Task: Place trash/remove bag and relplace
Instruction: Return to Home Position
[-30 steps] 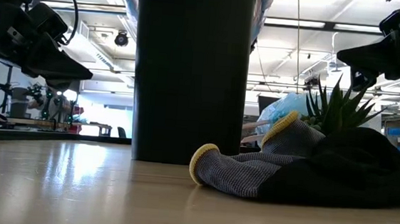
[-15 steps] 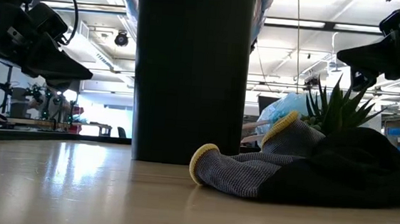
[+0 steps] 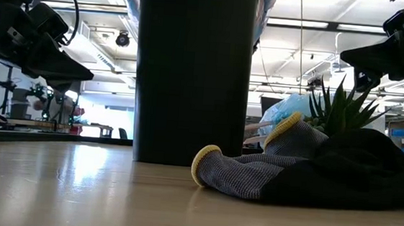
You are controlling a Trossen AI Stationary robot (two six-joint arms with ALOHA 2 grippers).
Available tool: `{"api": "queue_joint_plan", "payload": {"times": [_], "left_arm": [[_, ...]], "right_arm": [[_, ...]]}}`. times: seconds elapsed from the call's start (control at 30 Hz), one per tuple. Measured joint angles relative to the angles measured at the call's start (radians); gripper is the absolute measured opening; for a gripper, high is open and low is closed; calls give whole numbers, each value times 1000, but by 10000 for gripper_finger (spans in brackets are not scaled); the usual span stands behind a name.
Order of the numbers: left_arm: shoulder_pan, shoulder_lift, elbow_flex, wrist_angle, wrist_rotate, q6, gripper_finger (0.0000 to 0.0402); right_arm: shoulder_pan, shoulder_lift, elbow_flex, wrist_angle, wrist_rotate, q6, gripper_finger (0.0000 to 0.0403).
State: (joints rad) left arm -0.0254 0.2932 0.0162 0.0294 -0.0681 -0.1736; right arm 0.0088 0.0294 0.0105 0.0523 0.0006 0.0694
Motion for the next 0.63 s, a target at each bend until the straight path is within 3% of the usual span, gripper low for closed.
{"api": "queue_joint_plan", "payload": {"times": [0.63], "left_arm": [[0,0,0,0,0,0,49]], "right_arm": [[0,0,0,0,0,0,0]]}}
